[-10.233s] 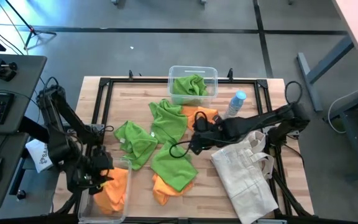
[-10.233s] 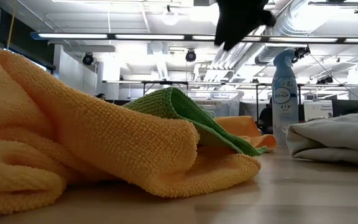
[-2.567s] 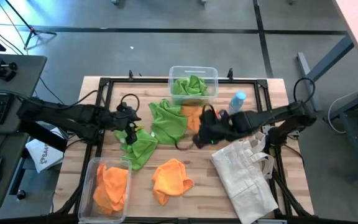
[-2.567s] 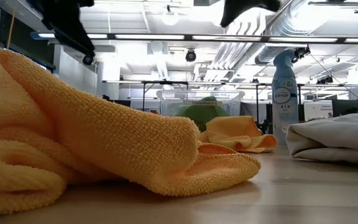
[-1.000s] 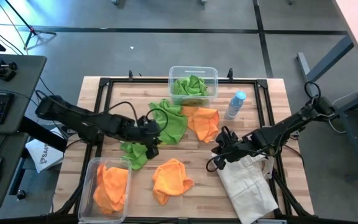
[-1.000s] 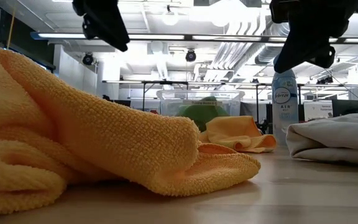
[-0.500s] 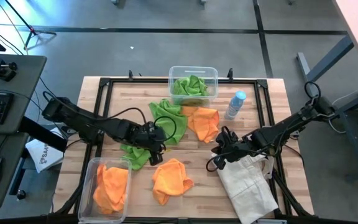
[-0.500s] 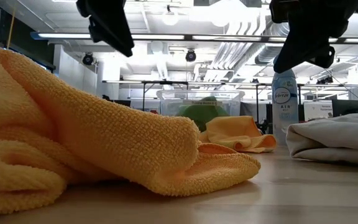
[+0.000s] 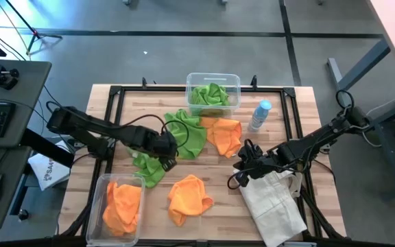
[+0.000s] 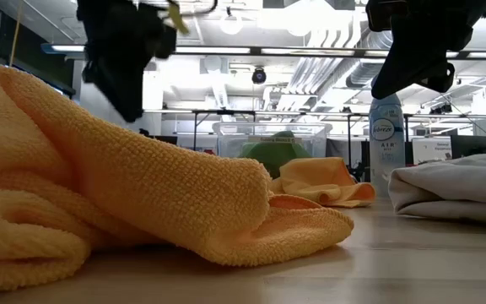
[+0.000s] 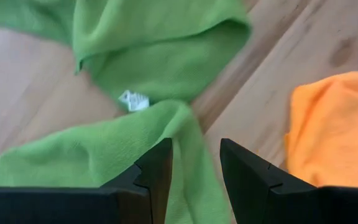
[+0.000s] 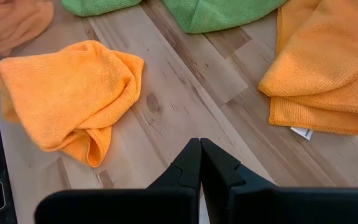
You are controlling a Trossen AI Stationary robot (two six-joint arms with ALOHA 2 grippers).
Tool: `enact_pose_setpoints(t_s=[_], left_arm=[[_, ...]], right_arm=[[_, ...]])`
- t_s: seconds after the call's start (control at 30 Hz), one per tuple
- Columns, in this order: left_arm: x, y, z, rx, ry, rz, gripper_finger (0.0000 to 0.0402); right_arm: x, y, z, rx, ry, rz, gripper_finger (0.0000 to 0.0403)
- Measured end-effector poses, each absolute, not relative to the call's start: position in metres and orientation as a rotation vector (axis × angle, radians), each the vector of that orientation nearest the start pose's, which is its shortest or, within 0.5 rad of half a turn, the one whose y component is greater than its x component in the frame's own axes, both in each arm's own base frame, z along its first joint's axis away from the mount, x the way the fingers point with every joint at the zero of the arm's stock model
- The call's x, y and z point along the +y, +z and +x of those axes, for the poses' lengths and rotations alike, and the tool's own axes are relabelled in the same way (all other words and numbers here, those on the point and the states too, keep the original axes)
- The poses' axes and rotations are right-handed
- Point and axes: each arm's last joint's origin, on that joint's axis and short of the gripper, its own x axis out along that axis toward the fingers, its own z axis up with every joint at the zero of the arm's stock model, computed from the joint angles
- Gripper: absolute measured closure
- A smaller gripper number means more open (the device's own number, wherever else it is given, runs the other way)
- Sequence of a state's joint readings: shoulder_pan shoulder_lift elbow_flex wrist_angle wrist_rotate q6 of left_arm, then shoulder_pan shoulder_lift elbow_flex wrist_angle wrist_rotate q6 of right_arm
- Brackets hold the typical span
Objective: Sort microfiber towel by color & place in baskets
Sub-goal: Put the green microfiber towel into the top transparent bin
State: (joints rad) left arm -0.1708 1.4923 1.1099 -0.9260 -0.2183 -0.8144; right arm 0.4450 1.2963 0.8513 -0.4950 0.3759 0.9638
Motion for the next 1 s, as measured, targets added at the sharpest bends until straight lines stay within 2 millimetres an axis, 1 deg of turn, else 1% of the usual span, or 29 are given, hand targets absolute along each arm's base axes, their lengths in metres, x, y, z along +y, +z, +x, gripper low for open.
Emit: enact_pose_setpoints(t_s=[0.17, 0.3, 0.4, 0.6, 0.83, 0.93, 1.0], left_arm=[[-0.031, 0.207, 0.263, 1.243, 0.517, -0.51, 0.0264], [-0.024, 0.191, 0.256, 1.266, 0.554, -0.545, 0.0248], [-0.02, 0.185, 0.254, 1.262, 0.593, -0.574, 0.0236], [-0.016, 0.176, 0.25, 1.262, 0.61, -0.59, 0.022], [-0.015, 0.153, 0.241, 1.248, 0.601, -0.584, 0.022], [-0.015, 0.15, 0.238, 1.263, 0.59, -0.562, 0.0224], [-0.015, 0.149, 0.238, 1.272, 0.57, -0.536, 0.0237]], right_arm=[[0.099, 0.23, 0.231, 0.798, -0.348, 0.535, 0.0402], [0.099, 0.23, 0.231, 0.797, -0.347, 0.536, 0.0402], [0.099, 0.23, 0.231, 0.797, -0.347, 0.534, 0.0402], [0.099, 0.23, 0.231, 0.797, -0.345, 0.527, 0.0402], [0.097, 0.23, 0.232, 0.773, -0.372, 0.51, 0.0402], [0.097, 0.23, 0.232, 0.773, -0.373, 0.51, 0.0402], [0.097, 0.23, 0.232, 0.773, -0.373, 0.51, 0.0402]])
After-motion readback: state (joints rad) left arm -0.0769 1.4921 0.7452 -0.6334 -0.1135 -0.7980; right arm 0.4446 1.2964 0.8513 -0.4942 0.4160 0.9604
